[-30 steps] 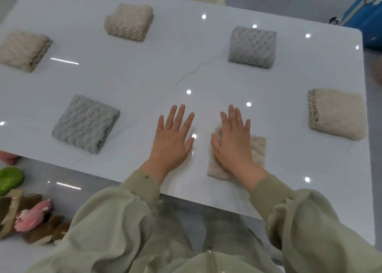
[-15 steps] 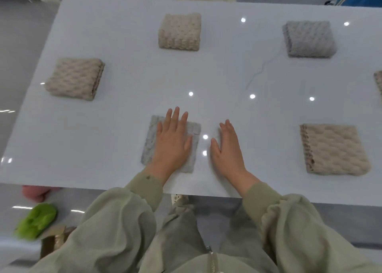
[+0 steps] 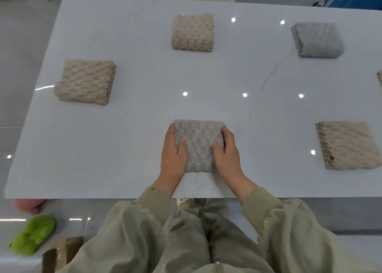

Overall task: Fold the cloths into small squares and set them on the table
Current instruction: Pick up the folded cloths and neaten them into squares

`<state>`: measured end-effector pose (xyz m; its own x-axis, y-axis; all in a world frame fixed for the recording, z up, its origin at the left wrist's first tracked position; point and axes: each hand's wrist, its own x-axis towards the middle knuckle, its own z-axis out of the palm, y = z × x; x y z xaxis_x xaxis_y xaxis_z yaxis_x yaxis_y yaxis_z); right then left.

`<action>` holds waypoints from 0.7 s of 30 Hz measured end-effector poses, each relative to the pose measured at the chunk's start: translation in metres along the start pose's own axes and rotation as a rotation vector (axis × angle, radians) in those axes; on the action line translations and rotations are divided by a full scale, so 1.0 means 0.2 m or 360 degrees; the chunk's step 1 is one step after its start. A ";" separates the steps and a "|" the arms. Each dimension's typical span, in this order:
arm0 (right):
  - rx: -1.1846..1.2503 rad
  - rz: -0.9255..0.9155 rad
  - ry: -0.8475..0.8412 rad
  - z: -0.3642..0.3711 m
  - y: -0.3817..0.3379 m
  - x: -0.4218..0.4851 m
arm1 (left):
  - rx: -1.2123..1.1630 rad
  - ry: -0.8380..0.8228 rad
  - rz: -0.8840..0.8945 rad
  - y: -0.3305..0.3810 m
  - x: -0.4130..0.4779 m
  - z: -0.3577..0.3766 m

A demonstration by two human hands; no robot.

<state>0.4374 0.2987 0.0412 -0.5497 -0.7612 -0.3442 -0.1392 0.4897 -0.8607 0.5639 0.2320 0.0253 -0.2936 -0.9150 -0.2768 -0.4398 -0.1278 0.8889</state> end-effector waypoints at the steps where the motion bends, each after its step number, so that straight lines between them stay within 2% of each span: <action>1: 0.0003 0.0002 -0.0002 0.00 0.00 0.01 | -0.0021 -0.0009 0.0002 0.00 0.00 0.00; 8: 0.0124 0.0047 0.0040 -0.05 0.01 0.00 | -0.0136 -0.0081 -0.0039 0.00 -0.02 -0.05; 21: 0.0041 -0.0024 -0.0021 -0.01 0.02 -0.01 | -0.0092 -0.0122 -0.0010 0.03 0.00 -0.01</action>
<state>0.4372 0.3027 0.0396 -0.5368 -0.7738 -0.3361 -0.1257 0.4673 -0.8751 0.5642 0.2310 0.0316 -0.3561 -0.8824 -0.3076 -0.3926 -0.1574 0.9061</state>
